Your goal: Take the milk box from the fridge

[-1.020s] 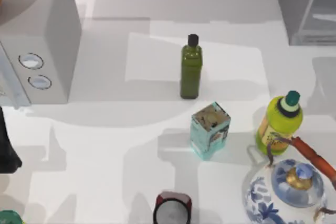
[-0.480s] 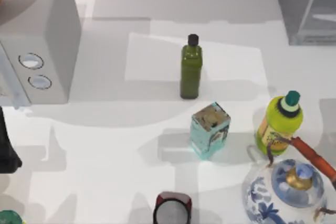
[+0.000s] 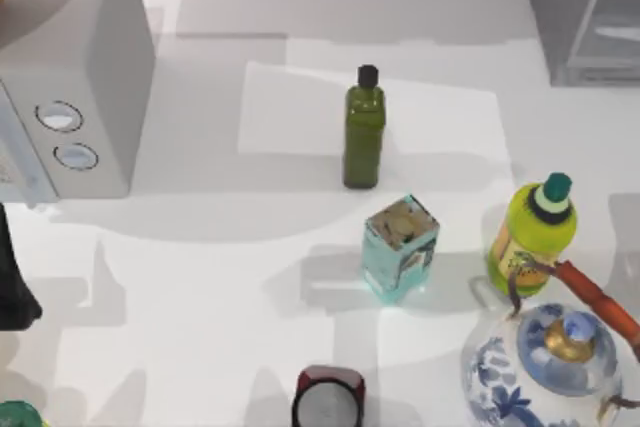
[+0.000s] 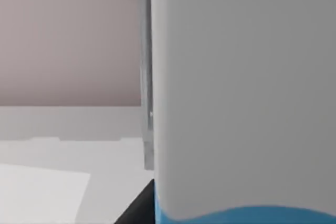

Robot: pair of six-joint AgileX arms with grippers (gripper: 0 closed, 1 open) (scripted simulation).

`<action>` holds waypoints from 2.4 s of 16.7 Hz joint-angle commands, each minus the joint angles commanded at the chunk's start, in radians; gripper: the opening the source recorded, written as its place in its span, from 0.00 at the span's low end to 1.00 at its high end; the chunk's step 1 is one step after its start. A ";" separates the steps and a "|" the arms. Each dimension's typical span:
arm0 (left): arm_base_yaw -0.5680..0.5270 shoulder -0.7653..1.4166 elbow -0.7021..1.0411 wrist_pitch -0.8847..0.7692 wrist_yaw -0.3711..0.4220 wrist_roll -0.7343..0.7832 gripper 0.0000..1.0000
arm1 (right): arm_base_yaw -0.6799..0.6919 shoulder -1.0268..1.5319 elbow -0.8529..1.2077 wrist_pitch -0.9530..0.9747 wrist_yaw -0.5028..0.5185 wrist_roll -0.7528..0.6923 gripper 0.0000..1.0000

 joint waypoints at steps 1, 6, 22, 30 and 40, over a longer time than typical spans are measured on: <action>0.000 0.000 0.000 0.000 0.000 0.000 1.00 | 0.010 0.009 0.007 0.010 0.000 -0.002 0.00; 0.000 0.000 0.000 0.000 0.000 0.000 1.00 | 0.176 0.206 0.109 0.213 0.009 -0.019 0.00; 0.000 0.000 0.000 0.000 0.000 0.000 1.00 | 0.947 1.681 0.472 1.244 0.206 0.034 0.00; 0.000 0.000 0.000 0.000 0.000 0.000 1.00 | 0.996 1.854 0.516 1.333 0.250 0.016 0.00; 0.000 0.000 0.000 0.000 0.000 0.000 1.00 | 0.965 2.014 0.645 1.360 0.214 0.032 0.00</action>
